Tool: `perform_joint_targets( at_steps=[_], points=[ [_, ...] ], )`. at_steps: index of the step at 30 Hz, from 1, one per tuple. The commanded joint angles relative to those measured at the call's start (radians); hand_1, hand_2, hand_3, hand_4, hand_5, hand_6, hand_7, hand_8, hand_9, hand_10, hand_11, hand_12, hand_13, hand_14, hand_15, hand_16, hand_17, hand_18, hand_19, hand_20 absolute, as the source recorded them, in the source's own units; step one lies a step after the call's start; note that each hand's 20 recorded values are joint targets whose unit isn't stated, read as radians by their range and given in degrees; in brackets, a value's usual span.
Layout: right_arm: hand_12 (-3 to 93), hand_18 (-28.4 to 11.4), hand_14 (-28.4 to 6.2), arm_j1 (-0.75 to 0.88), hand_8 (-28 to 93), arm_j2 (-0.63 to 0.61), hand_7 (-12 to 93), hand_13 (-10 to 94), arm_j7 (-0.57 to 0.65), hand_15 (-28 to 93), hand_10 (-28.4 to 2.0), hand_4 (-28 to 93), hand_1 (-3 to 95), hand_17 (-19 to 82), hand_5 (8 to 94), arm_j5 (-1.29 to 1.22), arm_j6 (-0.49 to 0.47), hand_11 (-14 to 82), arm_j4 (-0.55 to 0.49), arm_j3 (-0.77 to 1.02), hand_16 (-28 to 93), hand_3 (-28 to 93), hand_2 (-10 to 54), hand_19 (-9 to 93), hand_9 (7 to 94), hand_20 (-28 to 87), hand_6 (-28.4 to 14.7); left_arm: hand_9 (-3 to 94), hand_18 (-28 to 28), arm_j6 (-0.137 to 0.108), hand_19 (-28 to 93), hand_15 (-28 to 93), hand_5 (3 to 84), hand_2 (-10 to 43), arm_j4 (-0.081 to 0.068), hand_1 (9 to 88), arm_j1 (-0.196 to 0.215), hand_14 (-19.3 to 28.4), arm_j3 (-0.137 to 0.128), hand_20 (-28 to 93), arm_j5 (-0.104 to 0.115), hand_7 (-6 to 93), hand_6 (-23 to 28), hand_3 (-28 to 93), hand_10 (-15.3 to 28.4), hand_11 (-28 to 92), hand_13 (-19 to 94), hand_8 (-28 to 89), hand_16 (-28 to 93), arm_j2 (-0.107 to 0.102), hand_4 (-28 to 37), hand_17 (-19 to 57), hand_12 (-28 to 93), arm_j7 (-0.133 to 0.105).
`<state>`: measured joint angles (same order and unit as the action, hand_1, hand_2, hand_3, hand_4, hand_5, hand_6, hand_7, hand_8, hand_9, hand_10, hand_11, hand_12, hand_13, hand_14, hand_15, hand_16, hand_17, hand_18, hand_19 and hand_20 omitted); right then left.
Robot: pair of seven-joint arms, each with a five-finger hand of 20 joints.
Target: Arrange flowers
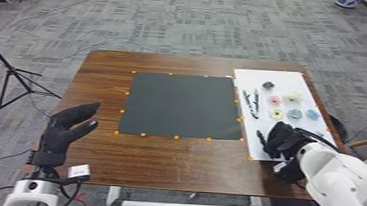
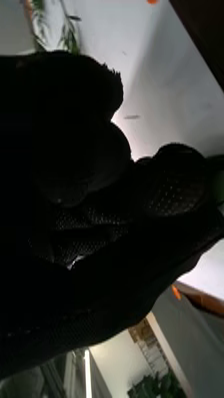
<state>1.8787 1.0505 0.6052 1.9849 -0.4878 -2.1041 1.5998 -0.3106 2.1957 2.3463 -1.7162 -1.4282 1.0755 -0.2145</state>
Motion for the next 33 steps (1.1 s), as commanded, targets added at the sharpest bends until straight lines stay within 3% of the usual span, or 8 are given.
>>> perform_joint_targets(
  at_steps=[1, 6, 9, 10, 14, 17, 24, 33],
  points=[
    [32.3, -5.8, -3.2, -0.048, 33, 0.011, 33, 94, -0.061, 63, -11.5, -1, 63.0, 77, 72.9, -0.185, 0.083, 36.8, -0.038, 0.024, 25, 50, -8.4, 93, 93.0, 37, -5.2, 43.8, 14.2, -0.003, 12, 18, 49.2, -9.5, -0.021, 32.1, 0.006, 15.8, -0.006, 18, 0.034, 16.3, -1.5, 66, 12.3, 18, 36, -11, 1, -0.038, -20.8, 3.5, 11, 0.008],
    [32.2, -5.9, -3.2, -0.114, 33, 0.007, 33, 94, -0.092, 63, -11.4, 0, 62.8, 77, 73.1, -0.229, 0.084, 37.1, -0.045, -0.018, 25, 50, -8.4, 93, 93.0, 37, -5.4, 43.8, 13.1, -0.03, 11, 17, 49.5, -9.5, -0.05, 32.1, 0.05, 15.3, -0.058, 17, 0.082, 16.5, -0.8, 66, 12.3, 18, 36, -11, 1, -0.085, -20.6, 4.4, 11, 0.014],
    [32.1, -5.9, -3.1, -0.159, 33, 0.012, 33, 94, -0.095, 64, -11.4, 0, 62.9, 77, 73.2, -0.281, 0.093, 37.2, -0.033, -0.063, 24, 50, -8.4, 93, 93.0, 37, -5.5, 44.1, 12.8, -0.072, 11, 17, 49.8, -9.5, -0.064, 32.0, 0.077, 15.3, -0.077, 17, 0.104, 16.7, -0.6, 67, 12.4, 18, 36, -11, 1, -0.094, -20.7, 4.6, 11, -0.006],
    [32.0, -5.9, -3.2, -0.183, 33, 0.021, 33, 94, -0.093, 64, -11.4, 0, 62.8, 77, 73.2, -0.299, 0.086, 37.2, -0.025, -0.085, 24, 50, -8.4, 93, 93.1, 37, -5.6, 44.3, 12.7, -0.104, 11, 17, 49.9, -9.5, -0.076, 31.9, 0.084, 15.3, -0.075, 17, 0.119, 17.0, -0.7, 67, 12.5, 18, 36, -11, 1, -0.098, -20.7, 4.7, 11, -0.016],
    [31.8, -5.7, -3.2, -0.291, 32, 0.064, 34, 94, -0.1, 64, -11.5, 0, 62.6, 77, 73.2, -0.307, 0.075, 37.2, 0.02, -0.207, 24, 51, -8.7, 93, 93.3, 37, -5.5, 44.3, 12.1, -0.247, 10, 15, 50.3, -9.5, -0.123, 31.7, 0.091, 14.3, -0.052, 17, 0.285, 17.9, -0.8, 67, 12.5, 18, 35, -11, 0, -0.116, -20.8, 4.9, 11, -0.061],
    [31.6, -5.7, -3.2, -0.378, 32, 0.109, 34, 94, -0.099, 64, -11.7, 0, 62.7, 77, 73.2, -0.309, 0.064, 36.9, 0.07, -0.307, 24, 51, -8.7, 93, 93.4, 37, -5.6, 43.5, 10.9, -0.31, 8, 11, 50.7, -5.0, -0.13, 27.5, 0.092, 13.4, -0.046, 16, 0.328, 17.9, -0.6, 70, 12.7, 17, 33, -11, 0, -0.119, -23.8, 5.0, 9, -0.088],
    [29.3, -5.4, -3.7, -0.502, 30, 0.235, 35, 94, -0.106, 63, -12.4, 0, 62.5, 78, 73.2, -0.258, 0.036, 36.2, 0.164, -0.48, 24, 52, -9.0, 93, 93.6, 36, -5.8, 46.8, 8.8, -0.361, 7, 9, 53.1, 27.0, -0.137, 26.0, 0.025, 12.0, -0.016, 15, 0.353, 16.3, -0.8, 58, 13.2, 17, 33, -11, -2, -0.165, -28.2, 6.1, 8, -0.098],
    [22.1, -4.8, -3.8, -0.544, 27, 0.407, 36, 94, -0.01, 62, -12.5, -1, 62.5, 77, 73.6, -0.311, 0.069, 34.3, 0.304, -0.564, 24, 52, -9.4, 93, 93.7, 34, -5.7, 48.6, 8.4, -0.402, 8, 10, 54.1, 31.3, -0.123, 26.7, -0.002, 12.0, 0.028, 15, 0.387, 16.2, -0.5, 58, 13.4, 17, 34, -11, -2, -0.166, -28.3, 6.4, 7, -0.105]
  ],
)
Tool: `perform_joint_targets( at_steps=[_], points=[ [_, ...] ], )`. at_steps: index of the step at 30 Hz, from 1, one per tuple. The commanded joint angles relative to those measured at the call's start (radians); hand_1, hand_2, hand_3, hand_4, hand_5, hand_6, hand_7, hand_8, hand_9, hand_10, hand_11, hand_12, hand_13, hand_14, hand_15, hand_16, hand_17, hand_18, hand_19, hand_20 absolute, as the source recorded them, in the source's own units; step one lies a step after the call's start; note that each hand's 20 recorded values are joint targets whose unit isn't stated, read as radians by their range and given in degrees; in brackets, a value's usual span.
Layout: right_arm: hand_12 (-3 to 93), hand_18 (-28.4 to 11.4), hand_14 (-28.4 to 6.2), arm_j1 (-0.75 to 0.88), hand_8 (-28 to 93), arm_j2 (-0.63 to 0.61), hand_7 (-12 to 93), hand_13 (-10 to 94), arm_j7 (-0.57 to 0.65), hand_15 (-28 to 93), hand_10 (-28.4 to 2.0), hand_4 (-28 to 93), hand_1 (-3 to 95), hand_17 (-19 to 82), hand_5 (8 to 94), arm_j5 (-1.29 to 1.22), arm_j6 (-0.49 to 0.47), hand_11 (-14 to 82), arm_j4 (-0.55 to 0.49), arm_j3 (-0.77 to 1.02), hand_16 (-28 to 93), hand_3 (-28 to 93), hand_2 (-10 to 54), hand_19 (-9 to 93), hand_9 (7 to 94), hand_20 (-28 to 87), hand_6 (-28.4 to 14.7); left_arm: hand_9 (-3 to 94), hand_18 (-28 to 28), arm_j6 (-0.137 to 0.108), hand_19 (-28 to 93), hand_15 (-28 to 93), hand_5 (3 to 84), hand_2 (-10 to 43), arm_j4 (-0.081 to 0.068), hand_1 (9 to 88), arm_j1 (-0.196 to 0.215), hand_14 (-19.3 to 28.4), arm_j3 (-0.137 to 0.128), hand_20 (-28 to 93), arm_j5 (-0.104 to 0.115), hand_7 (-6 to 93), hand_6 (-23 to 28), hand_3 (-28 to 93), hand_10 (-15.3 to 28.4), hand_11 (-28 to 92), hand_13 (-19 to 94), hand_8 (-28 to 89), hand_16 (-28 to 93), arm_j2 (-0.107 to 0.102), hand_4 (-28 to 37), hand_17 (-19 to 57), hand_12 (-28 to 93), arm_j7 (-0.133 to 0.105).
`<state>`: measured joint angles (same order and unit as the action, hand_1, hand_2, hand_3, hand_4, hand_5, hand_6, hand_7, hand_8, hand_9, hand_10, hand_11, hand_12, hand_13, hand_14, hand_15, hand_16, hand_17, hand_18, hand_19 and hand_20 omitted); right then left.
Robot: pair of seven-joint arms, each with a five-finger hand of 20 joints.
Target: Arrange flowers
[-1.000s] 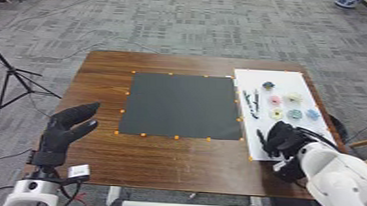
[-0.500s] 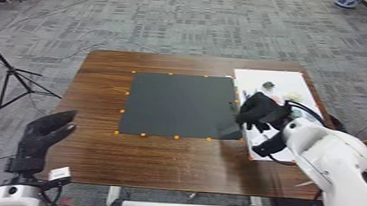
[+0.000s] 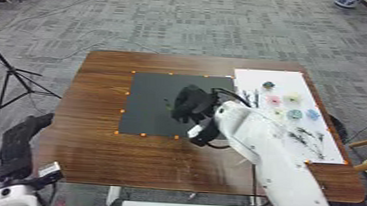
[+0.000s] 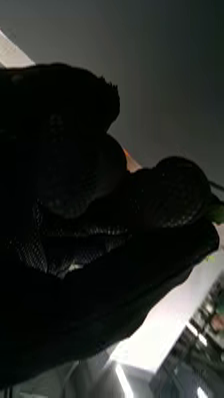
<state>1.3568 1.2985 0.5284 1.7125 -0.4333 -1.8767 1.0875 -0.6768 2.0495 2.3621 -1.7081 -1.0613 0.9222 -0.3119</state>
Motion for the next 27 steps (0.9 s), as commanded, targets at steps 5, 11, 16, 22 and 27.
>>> perform_joint_targets(
  at_steps=[5, 11, 16, 22, 27],
  points=[
    [18.6, -4.5, -3.6, -0.033, 26, 0.233, 37, 94, 0.086, 61, -13.0, -3, 63.1, 77, 73.5, -0.008, 0.071, 31.0, 0.176, -0.079, 23, 52, -9.0, 93, 93.7, 33, -5.9, 48.5, 8.4, -0.035, 8, 10, 54.2, 31.0, 0.022, 24.9, -0.053, 12.0, 0.054, 14, 0.022, 16.2, -0.4, 60, 13.6, 17, 34, -11, -2, -0.012, -28.3, 6.2, 7, -0.003],
    [17.7, -4.3, -3.4, -0.039, 25, 0.296, 36, 94, 0.087, 60, -13.1, -4, 63.8, 77, 73.4, 0.087, 0.165, 30.9, 0.274, -0.106, 23, 51, -8.0, 92, 93.7, 33, -6.1, 48.2, 8.5, -0.04, 9, 10, 54.2, 30.4, 0.035, 24.1, -0.071, 12.0, 0.079, 14, 0.023, 16.2, -0.4, 62, 13.7, 17, 34, -11, -2, -0.021, -28.3, 6.0, 7, -0.002],
    [15.7, -4.2, -3.5, -0.047, 24, 0.319, 36, 94, 0.063, 59, -13.9, -4, 64.0, 77, 73.0, 0.183, 0.182, 27.9, 0.319, -0.109, 22, 50, -7.4, 91, 93.7, 32, -6.3, 48.0, 8.8, -0.039, 9, 10, 54.4, 29.9, 0.043, 23.6, -0.076, 12.2, 0.093, 14, 0.024, 16.2, -0.5, 63, 13.5, 18, 34, -11, -2, -0.02, -28.3, 5.7, 7, -0.005],
    [15.2, -4.1, -3.6, -0.056, 24, 0.314, 36, 94, 0.076, 59, -13.8, -4, 64.2, 78, 73.3, 0.219, 0.211, 25.2, 0.336, -0.099, 22, 49, -6.6, 90, 93.7, 32, -6.6, 47.6, 9.0, -0.039, 10, 11, 54.1, 27.7, 0.055, 23.2, -0.066, 12.6, 0.089, 14, 0.023, 16.0, -0.5, 65, 13.7, 18, 34, -11, -2, -0.02, -28.3, 5.6, 7, 0.006],
    [19.0, -3.8, -3.6, -0.058, 24, 0.312, 35, 94, 0.079, 58, -13.3, -2, 61.8, 78, 72.9, 0.203, 0.193, 20.7, 0.337, -0.081, 22, 51, -9.3, 89, 93.7, 33, -6.9, 47.2, 9.4, -0.034, 10, 11, 53.5, 18.8, 0.061, 22.5, -0.059, 12.8, 0.083, 14, 0.018, 15.6, -0.1, 68, 13.8, 18, 34, -11, -2, -0.015, -28.3, 5.3, 7, 0.017]
  ],
)
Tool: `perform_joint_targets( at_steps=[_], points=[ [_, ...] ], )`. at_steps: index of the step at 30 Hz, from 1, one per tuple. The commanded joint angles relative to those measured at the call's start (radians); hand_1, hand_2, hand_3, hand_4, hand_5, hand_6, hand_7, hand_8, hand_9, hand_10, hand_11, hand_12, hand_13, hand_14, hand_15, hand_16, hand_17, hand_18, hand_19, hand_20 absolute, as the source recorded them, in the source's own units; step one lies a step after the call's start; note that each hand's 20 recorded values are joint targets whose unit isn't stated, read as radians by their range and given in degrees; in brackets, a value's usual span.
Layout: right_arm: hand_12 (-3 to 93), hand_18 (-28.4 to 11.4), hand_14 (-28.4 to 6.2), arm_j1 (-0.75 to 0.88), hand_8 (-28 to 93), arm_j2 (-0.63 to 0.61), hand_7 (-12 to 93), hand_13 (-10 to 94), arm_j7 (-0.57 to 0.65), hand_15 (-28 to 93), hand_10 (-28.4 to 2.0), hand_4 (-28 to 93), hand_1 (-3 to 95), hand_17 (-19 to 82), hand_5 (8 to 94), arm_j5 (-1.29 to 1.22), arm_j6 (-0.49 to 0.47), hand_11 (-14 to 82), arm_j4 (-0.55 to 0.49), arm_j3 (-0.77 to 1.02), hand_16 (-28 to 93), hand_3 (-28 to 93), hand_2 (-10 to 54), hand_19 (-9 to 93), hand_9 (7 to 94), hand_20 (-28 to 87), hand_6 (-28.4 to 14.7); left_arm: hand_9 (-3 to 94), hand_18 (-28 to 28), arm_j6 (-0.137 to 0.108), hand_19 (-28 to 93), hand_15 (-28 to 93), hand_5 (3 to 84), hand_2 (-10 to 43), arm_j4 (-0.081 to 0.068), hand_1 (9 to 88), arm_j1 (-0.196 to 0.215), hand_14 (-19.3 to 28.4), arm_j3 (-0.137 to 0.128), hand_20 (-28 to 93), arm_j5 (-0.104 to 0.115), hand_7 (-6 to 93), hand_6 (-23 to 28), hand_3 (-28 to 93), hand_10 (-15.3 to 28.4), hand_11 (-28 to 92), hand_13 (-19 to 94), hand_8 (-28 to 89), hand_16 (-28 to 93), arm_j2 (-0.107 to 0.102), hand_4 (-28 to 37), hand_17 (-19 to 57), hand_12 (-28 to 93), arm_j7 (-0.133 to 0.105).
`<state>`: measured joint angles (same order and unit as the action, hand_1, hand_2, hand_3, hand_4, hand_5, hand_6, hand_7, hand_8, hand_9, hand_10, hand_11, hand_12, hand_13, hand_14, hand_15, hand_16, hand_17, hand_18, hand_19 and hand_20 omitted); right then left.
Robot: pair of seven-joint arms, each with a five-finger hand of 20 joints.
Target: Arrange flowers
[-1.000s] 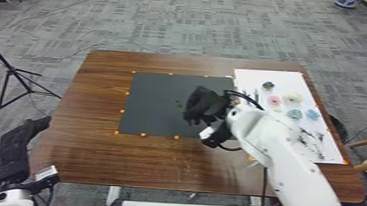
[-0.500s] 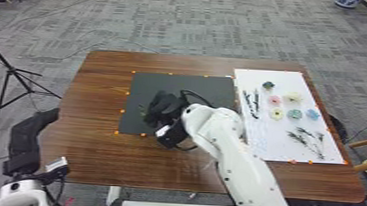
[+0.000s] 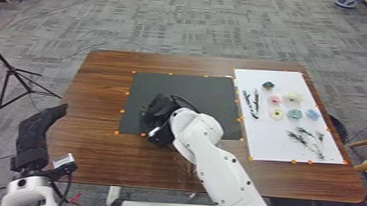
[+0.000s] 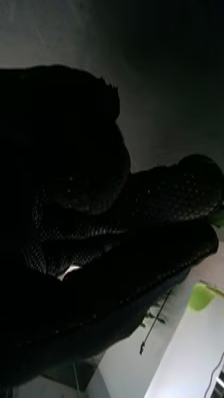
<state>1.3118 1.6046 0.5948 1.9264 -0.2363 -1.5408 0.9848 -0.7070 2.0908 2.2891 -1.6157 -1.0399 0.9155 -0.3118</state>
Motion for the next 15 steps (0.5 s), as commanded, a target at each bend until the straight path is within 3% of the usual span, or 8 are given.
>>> perform_joint_targets(
  at_steps=[1, 10, 15],
  points=[
    [21.2, -3.7, -3.5, -0.012, 24, 0.006, 34, 94, 0.011, 58, -13.0, -1, 61.5, 78, 72.5, -0.013, 0.004, 19.5, 0.002, 0.021, 22, 51, -9.5, 89, 93.7, 34, -7.0, 47.0, 9.4, -0.004, 10, 11, 53.4, 17.9, 0.021, 22.5, 0.016, 12.9, -0.01, 14, -0.007, 15.6, -0.1, 68, 13.8, 18, 34, -11, -2, -0.007, -28.3, 5.3, 7, 0.019],
    [20.1, -3.6, -3.4, -0.009, 24, 0.002, 34, 94, 0.004, 57, -13.3, 2, 59.4, 77, 71.2, -0.026, -0.008, 20.1, -0.008, 0.027, 23, 46, -9.5, 88, 93.6, 35, -7.1, 46.1, 9.8, 0.03, 10, 11, 52.6, 13.1, 0.021, 23.9, 0.01, 13.1, -0.012, 14, -0.019, 15.4, 0.1, 69, 13.6, 18, 34, -11, -2, -0.007, -28.3, 5.0, 7, 0.03],
    [18.6, -3.4, -3.3, -0.01, 25, 0.005, 28, 94, 0.006, 56, -14.4, 3, 54.3, 77, 70.8, -0.045, -0.037, 19.9, -0.011, 0.038, 24, 46, -9.5, 87, 92.3, 35, -7.7, 45.7, 10.2, 0.042, 11, 12, 52.3, 10.6, 0.024, 24.9, 0.016, 13.4, -0.017, 14, -0.021, 15.5, -0.2, 69, 13.6, 18, 34, -11, -2, -0.006, -28.3, 4.8, 8, 0.031]
  ],
)
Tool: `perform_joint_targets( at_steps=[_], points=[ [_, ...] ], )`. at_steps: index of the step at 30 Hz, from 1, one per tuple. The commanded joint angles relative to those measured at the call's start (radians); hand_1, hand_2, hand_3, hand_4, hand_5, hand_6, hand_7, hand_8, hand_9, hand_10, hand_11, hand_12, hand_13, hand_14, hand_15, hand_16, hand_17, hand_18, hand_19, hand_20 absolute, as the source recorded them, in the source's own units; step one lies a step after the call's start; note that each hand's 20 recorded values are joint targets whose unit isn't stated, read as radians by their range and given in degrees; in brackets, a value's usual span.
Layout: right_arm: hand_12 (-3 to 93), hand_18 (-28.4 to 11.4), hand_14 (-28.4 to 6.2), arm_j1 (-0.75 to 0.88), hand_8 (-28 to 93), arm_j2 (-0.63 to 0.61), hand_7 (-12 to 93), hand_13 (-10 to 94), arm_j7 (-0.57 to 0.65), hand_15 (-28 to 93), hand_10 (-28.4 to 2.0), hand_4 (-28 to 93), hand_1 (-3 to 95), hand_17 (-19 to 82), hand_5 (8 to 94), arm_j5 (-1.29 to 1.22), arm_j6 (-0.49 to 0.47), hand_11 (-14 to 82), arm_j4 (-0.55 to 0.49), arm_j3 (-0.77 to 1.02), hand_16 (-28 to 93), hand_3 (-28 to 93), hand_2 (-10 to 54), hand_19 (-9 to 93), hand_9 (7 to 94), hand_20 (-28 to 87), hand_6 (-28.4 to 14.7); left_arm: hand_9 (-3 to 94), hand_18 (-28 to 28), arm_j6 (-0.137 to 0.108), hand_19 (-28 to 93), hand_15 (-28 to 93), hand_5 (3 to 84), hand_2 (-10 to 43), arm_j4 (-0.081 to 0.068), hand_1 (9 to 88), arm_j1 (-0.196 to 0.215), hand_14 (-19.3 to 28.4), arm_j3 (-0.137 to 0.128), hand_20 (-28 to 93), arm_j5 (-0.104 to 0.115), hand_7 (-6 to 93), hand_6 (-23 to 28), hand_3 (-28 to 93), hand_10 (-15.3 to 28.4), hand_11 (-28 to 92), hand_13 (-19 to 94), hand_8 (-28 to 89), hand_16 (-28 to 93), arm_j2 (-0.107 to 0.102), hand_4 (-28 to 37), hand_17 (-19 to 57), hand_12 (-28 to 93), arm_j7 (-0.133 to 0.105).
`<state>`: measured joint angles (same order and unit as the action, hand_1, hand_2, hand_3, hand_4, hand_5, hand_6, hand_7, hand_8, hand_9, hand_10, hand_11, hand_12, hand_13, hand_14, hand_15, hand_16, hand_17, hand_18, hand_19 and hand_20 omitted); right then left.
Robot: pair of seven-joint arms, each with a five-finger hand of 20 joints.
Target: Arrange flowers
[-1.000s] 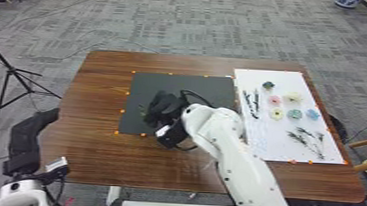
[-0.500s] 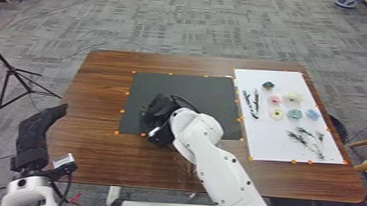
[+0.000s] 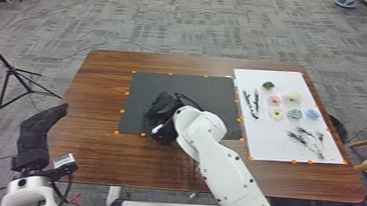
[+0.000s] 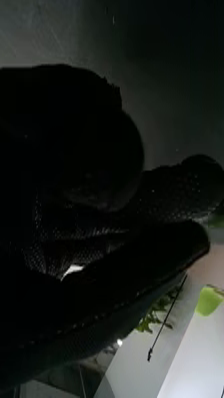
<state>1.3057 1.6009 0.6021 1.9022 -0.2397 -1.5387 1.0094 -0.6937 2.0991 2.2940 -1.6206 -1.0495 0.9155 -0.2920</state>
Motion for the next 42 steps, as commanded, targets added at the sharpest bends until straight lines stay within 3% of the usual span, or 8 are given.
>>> perform_joint_targets(
  at_steps=[1, 6, 9, 13, 17, 23, 32, 42],
  points=[
    [18.6, -3.3, -3.3, -0.003, 25, 0.006, 28, 94, -0.003, 56, -14.5, 3, 53.6, 77, 70.6, -0.025, -0.027, 19.9, -0.015, 0.011, 24, 46, -9.5, 87, 92.2, 35, -7.7, 45.6, 10.3, 0.03, 11, 12, 52.3, 9.9, 0.016, 25.3, 0.012, 13.4, -0.012, 14, -0.013, 15.6, -0.2, 70, 13.6, 18, 34, -11, -2, -0.005, -28.3, 4.7, 8, 0.01],
    [18.4, -3.3, -3.4, -0.01, 19, -0.032, 25, 94, -0.025, 54, -15.0, -2, 46.3, 77, 70.0, -0.055, -0.019, 19.5, -0.058, 0.039, 24, 55, -9.5, 87, 91.3, 36, -8.5, 45.2, 10.6, 0.058, 11, 12, 52.0, 8.0, 0.01, 26.1, -0.001, 13.6, -0.01, 14, -0.018, 15.8, -0.5, 70, 13.6, 17, 34, -11, -1, 0.001, -28.3, 4.5, 8, 0.01],
    [18.3, -4.1, -3.9, -0.013, -1, -0.173, 27, 94, -0.091, 53, -15.7, -5, 41.1, 76, 69.4, -0.067, 0.045, 18.8, -0.16, 0.038, 25, 59, -9.5, 86, 89.6, 36, -8.8, 44.9, 10.6, 0.077, 11, 12, 51.9, 7.2, 0.004, 26.3, -0.002, 13.6, -0.017, 14, -0.029, 15.9, -0.5, 70, 13.5, 17, 34, -11, -2, 0.008, -28.3, 4.5, 8, 0.001],
    [18.6, -12.0, -9.0, 0.033, -4, -0.311, 23, 85, -0.208, 42, -17.2, -6, 37.1, 61, 62.2, 0.032, 0.075, 15.2, -0.279, 0.128, 32, 58, -9.5, 84, 76.6, 33, -7.8, 44.5, 10.6, 0.064, 10, 11, 51.5, 3.2, 0.012, 26.9, 0.023, 13.5, -0.039, 14, -0.013, 16.0, -0.6, 71, 13.3, 17, 34, -11, -1, 0.011, -28.2, 4.4, 8, 0.0],
    [20.4, -16.6, -12.3, 0.123, -3, -0.458, 22, 76, -0.276, 42, -18.4, -8, 35.3, 51, 58.4, 0.127, 0.188, 14.8, -0.376, 0.215, 32, 58, -9.5, 80, 70.6, 34, -7.7, 44.4, 10.6, 0.076, 10, 11, 51.2, 1.3, 0.014, 27.2, 0.031, 13.5, -0.047, 14, -0.028, 15.9, -0.5, 70, 13.2, 17, 34, -11, -1, 0.019, -28.0, 4.4, 8, 0.0],
    [20.9, -14.8, -11.1, 0.311, -3, -0.616, 20, 78, -0.271, 43, -18.6, -12, 33.2, 54, 58.0, 0.215, 0.156, 14.8, -0.471, 0.4, 30, 56, -9.5, 82, 69.5, 36, -8.3, 44.4, 10.6, 0.095, 10, 11, 51.0, -0.1, 0.014, 27.9, 0.035, 13.6, -0.048, 14, -0.039, 15.9, -0.5, 70, 13.1, 17, 34, -11, -1, 0.023, -27.1, 4.5, 8, 0.007],
    [21.6, -13.9, -9.4, 0.586, -2, -0.697, 22, 82, -0.214, 46, -16.8, -12, 36.3, 57, 59.9, 0.261, 0.183, 17.4, -0.489, 0.62, 31, 55, -9.5, 86, 73.6, 37, -7.4, 44.6, 10.8, 0.108, 10, 12, 51.2, -1.3, 0.028, 29.7, 0.068, 13.8, -0.065, 14, -0.062, 16.5, -1.0, 69, 13.2, 18, 35, -11, -1, 0.034, -24.9, 4.4, 8, 0.035],
    [22.6, -12.9, -8.2, 0.663, -3, -0.754, 23, 84, -0.211, 47, -15.4, -13, 38.4, 59, 64.7, 0.295, 0.19, 21.0, -0.463, 0.665, 32, 56, -9.5, 88, 79.5, 36, -5.3, 44.9, 11.0, 0.133, 10, 13, 51.5, -2.1, 0.033, 29.9, 0.068, 14.1, -0.066, 14, -0.091, 16.7, -1.3, 69, 13.2, 18, 35, -11, -1, 0.042, -24.4, 4.4, 9, 0.067]
  ],
)
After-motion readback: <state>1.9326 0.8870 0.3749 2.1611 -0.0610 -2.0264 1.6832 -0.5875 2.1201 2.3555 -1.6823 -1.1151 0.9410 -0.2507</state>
